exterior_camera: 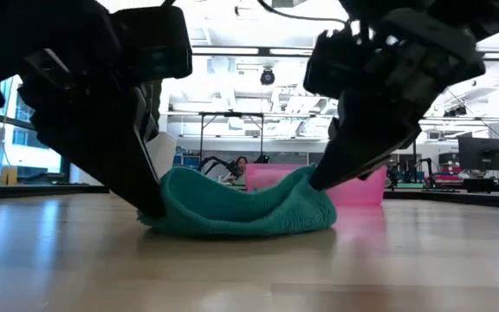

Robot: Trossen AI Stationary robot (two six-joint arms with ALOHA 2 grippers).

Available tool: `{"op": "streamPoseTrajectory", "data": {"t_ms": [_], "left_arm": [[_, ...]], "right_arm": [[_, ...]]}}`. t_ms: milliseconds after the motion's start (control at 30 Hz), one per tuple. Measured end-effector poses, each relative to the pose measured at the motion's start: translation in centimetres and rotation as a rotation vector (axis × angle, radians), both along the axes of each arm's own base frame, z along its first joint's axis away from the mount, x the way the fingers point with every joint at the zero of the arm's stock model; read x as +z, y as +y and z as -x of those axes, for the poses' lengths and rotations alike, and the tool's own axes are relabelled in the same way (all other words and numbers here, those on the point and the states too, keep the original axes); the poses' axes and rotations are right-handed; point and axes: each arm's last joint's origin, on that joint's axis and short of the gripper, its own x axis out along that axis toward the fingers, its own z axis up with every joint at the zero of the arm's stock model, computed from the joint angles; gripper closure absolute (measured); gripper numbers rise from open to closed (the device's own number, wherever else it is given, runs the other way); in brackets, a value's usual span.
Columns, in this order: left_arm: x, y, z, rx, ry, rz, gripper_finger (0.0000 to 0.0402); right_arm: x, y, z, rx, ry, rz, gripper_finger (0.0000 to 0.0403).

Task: Roll microfiber towels into tight, uniform cylinder then place into a basket
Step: Roll the blue microfiber cloth

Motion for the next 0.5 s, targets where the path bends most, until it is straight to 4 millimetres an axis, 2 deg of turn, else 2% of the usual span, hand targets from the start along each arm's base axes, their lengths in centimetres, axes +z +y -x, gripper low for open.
{"op": "streamPoseTrajectory", "data": {"t_ms": [267, 500], "left_arm": [[0.4, 0.1, 0.7, 0.151, 0.027, 0.08, 0.0382], [0.6, 0.2, 1.3, 0.309, 0.054, 0.161, 0.0383]], "right_arm": [[-0.6, -0.5, 0.4, -0.146, 0.132, -0.116, 0.0403], [-0.6, -0.7, 0.3, -0.263, 0.121, -0.109, 0.0403]]}}
